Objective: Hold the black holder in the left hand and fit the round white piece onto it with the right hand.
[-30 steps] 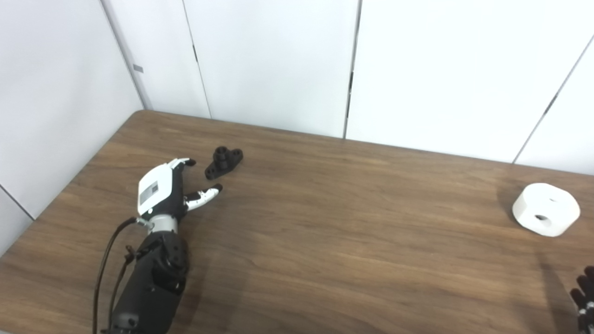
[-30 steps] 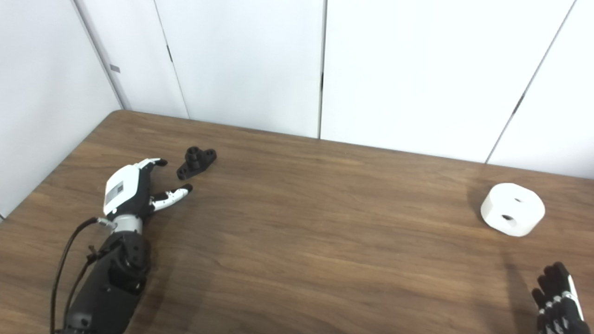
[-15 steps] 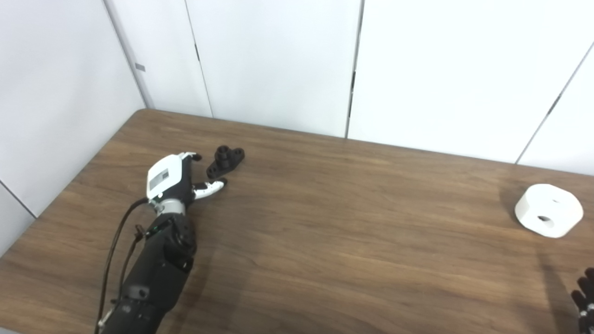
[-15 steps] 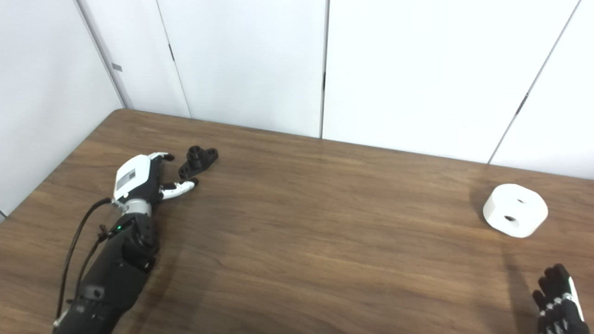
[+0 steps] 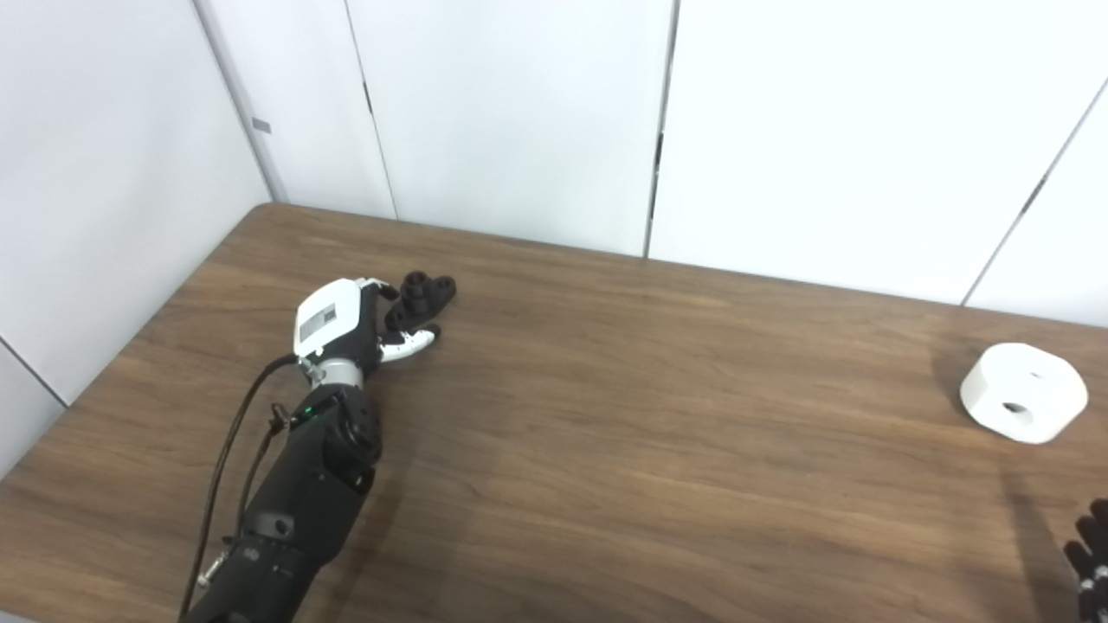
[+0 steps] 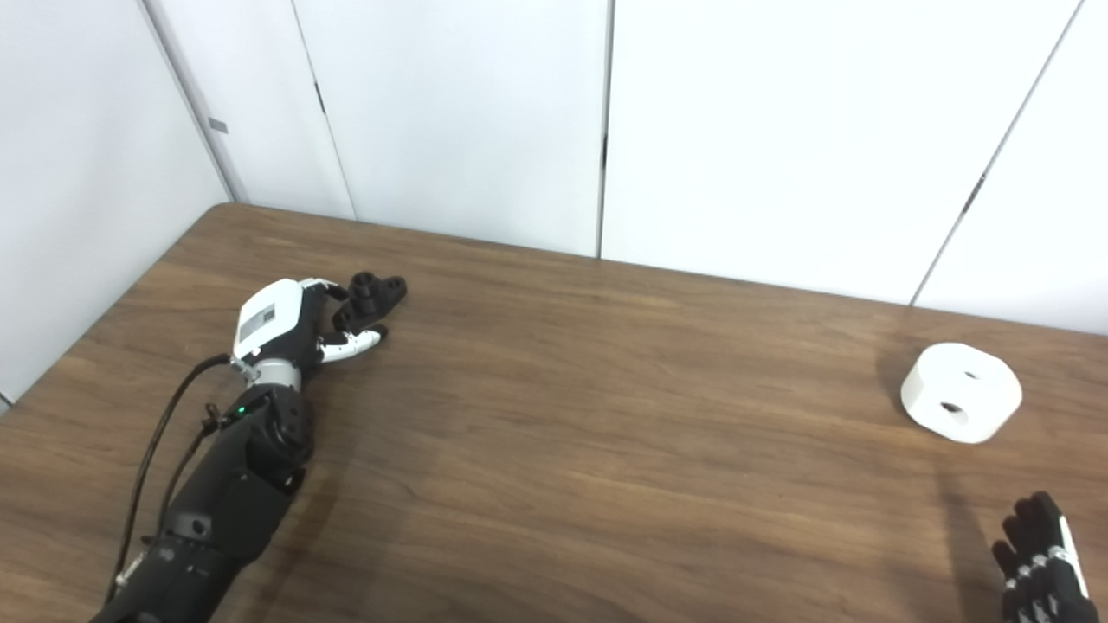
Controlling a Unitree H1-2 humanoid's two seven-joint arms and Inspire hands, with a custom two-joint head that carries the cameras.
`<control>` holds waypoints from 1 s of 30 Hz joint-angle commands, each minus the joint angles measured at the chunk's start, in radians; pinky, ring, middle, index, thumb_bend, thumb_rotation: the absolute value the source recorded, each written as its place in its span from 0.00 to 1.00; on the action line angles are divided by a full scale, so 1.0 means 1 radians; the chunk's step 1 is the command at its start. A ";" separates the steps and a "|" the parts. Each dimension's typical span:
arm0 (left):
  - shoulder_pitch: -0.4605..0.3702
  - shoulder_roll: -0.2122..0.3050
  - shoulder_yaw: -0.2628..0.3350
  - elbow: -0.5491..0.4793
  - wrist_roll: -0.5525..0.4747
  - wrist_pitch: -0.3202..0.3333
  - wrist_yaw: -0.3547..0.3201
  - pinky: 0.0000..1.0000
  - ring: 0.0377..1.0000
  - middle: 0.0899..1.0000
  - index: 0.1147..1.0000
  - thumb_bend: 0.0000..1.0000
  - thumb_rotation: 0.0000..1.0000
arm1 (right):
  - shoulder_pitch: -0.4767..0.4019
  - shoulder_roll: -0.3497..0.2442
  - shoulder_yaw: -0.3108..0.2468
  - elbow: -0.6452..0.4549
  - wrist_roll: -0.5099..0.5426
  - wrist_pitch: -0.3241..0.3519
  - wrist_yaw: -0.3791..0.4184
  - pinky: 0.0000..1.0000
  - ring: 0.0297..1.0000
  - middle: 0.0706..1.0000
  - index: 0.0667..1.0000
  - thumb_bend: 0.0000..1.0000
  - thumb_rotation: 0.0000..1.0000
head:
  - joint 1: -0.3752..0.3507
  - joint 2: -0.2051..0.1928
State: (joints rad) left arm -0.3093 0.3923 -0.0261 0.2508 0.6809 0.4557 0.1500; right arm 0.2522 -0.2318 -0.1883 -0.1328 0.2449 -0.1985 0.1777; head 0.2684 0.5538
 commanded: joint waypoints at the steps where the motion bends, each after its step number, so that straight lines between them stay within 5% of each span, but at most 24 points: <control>1: -0.051 0.022 0.003 -0.006 -0.004 -0.027 0.027 0.92 0.93 0.87 0.64 0.79 0.36 | 0.040 0.018 0.011 0.075 -0.011 0.002 -0.004 1.00 1.00 1.00 1.00 0.62 1.00 | 0.001 0.001; 14: -0.043 0.027 -0.019 -0.016 0.007 0.000 0.033 0.95 0.94 0.86 0.54 0.77 0.31 | 0.044 0.016 0.016 0.065 -0.016 0.014 -0.005 1.00 1.00 1.00 1.00 0.62 1.00 | 0.003 0.010; 18: -0.046 0.030 -0.028 0.004 0.030 0.003 0.066 0.94 0.92 0.84 0.52 0.76 0.20 | 0.042 0.018 0.015 0.063 -0.014 0.017 -0.006 1.00 1.00 1.00 1.00 0.61 1.00 | 0.002 0.013; 21: -0.045 0.026 -0.033 0.014 0.046 0.003 0.098 0.92 0.90 0.82 0.43 0.55 0.08 | 0.041 0.019 0.015 0.062 -0.008 0.021 -0.005 1.00 1.00 1.00 1.00 0.60 1.00 | 0.002 0.013; 30: -0.045 0.027 -0.045 0.025 0.041 -0.007 0.132 0.91 0.88 0.78 0.42 0.51 0.04 | 0.037 0.020 0.015 0.068 -0.013 0.016 -0.007 1.00 1.00 1.00 1.00 0.60 1.00 | -0.003 0.016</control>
State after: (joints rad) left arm -0.3221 0.3946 -0.0719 0.2759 0.7034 0.4557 0.2638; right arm 0.2539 -0.2311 -0.1863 -0.1372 0.2324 -0.1931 0.1710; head 0.2669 0.5691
